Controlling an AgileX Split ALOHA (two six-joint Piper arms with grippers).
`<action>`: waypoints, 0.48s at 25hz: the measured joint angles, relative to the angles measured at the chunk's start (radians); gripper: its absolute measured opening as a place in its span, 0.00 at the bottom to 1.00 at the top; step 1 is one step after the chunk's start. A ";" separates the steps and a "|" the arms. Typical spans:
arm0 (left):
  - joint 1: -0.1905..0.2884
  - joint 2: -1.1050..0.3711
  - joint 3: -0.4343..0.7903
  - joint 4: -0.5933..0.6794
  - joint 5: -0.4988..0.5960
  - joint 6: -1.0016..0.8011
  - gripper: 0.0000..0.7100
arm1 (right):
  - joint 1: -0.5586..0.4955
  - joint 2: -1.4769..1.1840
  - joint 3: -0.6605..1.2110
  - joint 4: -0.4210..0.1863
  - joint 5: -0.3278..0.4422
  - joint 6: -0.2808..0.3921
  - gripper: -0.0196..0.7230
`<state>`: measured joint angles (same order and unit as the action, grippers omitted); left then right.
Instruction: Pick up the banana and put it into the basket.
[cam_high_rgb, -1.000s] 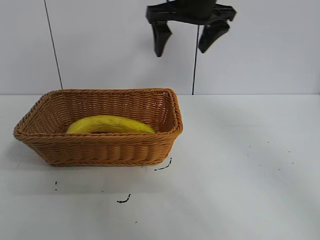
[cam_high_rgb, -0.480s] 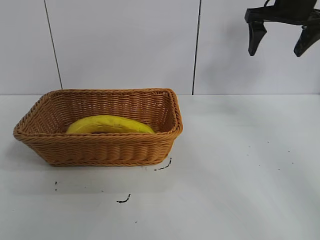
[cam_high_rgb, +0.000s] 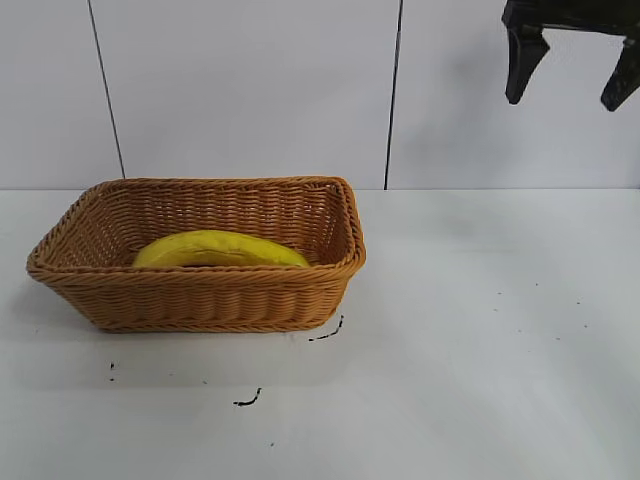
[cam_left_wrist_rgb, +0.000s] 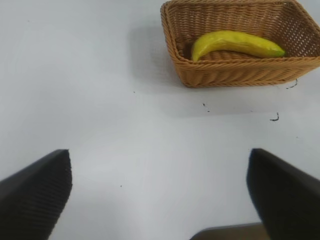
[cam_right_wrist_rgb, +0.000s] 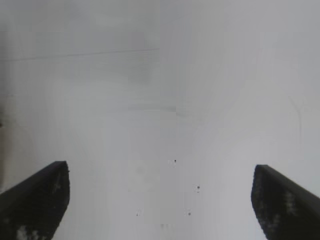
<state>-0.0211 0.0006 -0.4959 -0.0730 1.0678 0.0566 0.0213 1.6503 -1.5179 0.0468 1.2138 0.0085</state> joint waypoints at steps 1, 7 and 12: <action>0.000 0.000 0.000 0.000 0.000 0.000 0.97 | 0.000 -0.064 0.070 0.001 0.001 0.000 0.96; 0.000 0.000 0.000 0.001 0.000 0.000 0.97 | 0.000 -0.443 0.446 0.002 0.002 0.000 0.96; 0.000 0.000 0.000 0.001 0.000 0.000 0.97 | 0.000 -0.766 0.722 0.002 -0.040 0.000 0.96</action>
<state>-0.0211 0.0006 -0.4959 -0.0722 1.0678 0.0566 0.0213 0.8843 -0.7955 0.0489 1.1742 0.0085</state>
